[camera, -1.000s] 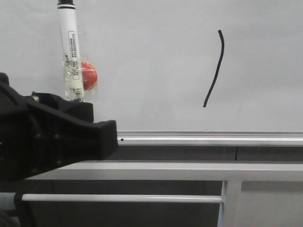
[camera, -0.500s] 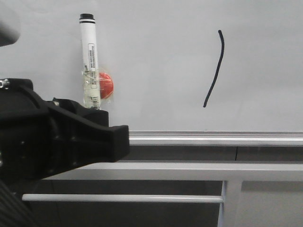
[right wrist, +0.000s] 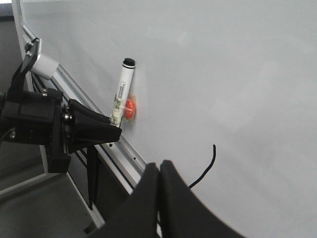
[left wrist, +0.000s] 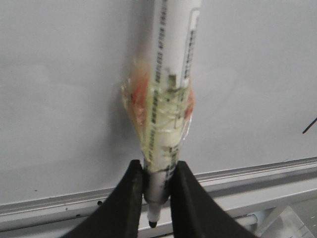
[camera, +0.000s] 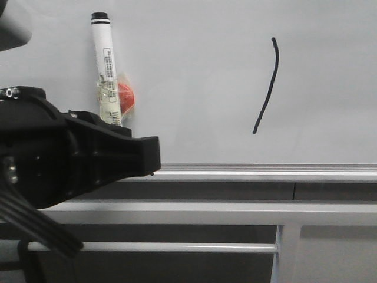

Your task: Write number 1 on whiteboard

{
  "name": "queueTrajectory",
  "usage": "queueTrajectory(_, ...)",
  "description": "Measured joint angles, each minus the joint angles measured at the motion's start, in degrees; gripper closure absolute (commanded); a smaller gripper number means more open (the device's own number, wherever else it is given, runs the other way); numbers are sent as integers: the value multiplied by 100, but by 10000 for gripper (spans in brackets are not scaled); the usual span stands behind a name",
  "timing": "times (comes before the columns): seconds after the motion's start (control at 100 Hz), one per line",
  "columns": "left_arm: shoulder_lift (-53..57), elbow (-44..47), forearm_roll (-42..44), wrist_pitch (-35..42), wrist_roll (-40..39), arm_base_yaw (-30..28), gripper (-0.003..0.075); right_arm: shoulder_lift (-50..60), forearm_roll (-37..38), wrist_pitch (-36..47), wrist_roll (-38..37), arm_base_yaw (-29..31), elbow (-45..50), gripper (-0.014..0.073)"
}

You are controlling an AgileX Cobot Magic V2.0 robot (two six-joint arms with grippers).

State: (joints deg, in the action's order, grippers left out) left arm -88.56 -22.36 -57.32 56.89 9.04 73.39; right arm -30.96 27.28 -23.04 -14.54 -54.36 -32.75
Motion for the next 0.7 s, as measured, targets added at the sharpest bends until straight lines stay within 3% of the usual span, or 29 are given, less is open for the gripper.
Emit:
queueTrajectory(0.56,0,-9,3,0,-3,0,739,0,0,0,0,0,0,637)
queueTrajectory(0.7,0,-9,3,0,-13,0,661,0,0,0,0,0,0,637)
